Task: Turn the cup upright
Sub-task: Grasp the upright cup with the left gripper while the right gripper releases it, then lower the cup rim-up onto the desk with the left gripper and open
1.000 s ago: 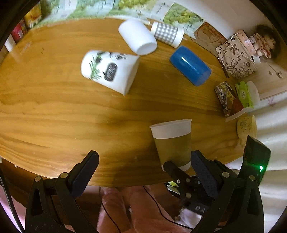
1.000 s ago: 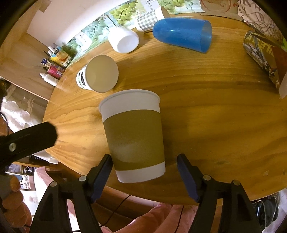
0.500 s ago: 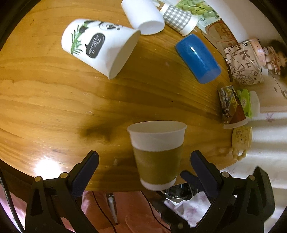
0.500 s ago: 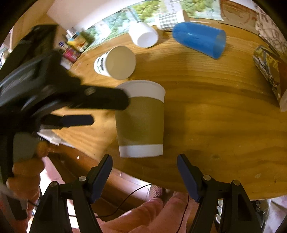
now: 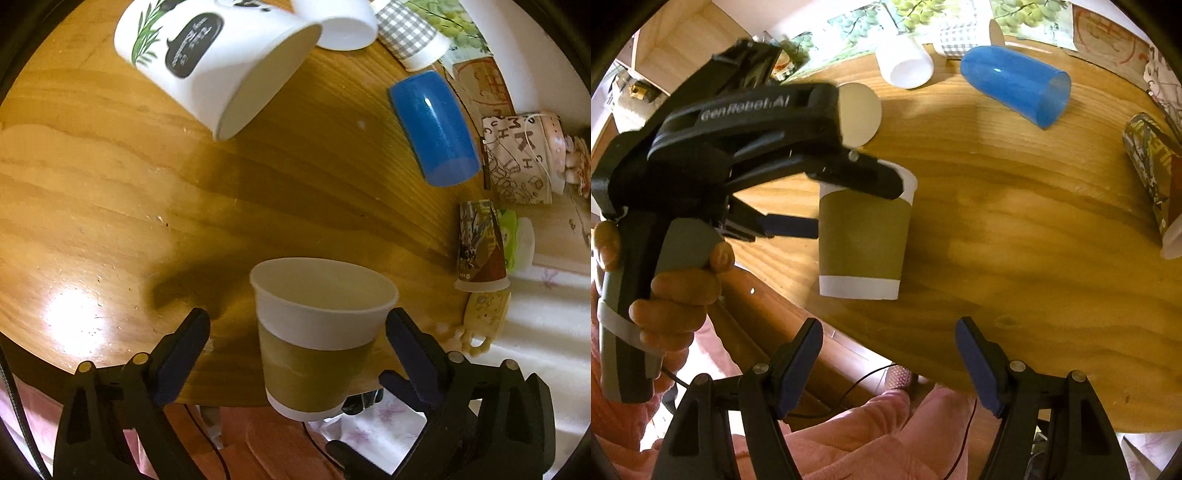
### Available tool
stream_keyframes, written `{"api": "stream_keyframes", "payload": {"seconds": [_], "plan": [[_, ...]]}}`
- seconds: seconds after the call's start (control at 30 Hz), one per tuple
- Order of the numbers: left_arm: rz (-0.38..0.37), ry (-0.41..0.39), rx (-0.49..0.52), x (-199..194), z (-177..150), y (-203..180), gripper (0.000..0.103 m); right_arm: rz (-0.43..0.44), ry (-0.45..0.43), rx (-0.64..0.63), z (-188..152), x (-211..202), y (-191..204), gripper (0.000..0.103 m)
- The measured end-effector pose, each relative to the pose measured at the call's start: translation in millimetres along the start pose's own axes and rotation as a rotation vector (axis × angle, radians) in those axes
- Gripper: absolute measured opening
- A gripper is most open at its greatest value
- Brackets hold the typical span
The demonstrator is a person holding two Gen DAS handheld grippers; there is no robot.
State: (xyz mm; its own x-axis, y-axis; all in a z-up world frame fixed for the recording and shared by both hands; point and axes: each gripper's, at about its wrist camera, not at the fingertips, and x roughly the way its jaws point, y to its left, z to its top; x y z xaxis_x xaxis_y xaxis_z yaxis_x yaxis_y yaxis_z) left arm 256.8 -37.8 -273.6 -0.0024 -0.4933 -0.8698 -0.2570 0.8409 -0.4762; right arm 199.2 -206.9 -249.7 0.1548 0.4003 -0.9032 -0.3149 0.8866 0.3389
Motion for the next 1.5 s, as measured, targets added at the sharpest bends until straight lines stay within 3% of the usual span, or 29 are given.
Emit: {"api": "stream_keyframes", "payload": {"seconds": [0.33, 0.9, 1.17, 1.5], "plan": [[-0.062, 0.023, -0.049, 5.0, 2.9, 3.2, 0.072, 0.011, -0.007, 0.01, 9.5, -9.7, -2.1, 0.075], [-0.065, -0.014, -0.007, -1.4, 0.2, 3.3, 0.067, 0.007, -0.036, 0.018, 2.9, -18.1, -5.2, 0.075], [-0.036, -0.088, 0.089, -15.8, -1.7, -3.9, 0.066, -0.011, -0.065, 0.044, 0.4, -22.8, -5.1, 0.075], [-0.029, -0.271, 0.275, -46.4, -0.9, -29.2, 0.065, -0.059, -0.125, 0.077, -6.8, -36.6, -4.9, 0.075]]}}
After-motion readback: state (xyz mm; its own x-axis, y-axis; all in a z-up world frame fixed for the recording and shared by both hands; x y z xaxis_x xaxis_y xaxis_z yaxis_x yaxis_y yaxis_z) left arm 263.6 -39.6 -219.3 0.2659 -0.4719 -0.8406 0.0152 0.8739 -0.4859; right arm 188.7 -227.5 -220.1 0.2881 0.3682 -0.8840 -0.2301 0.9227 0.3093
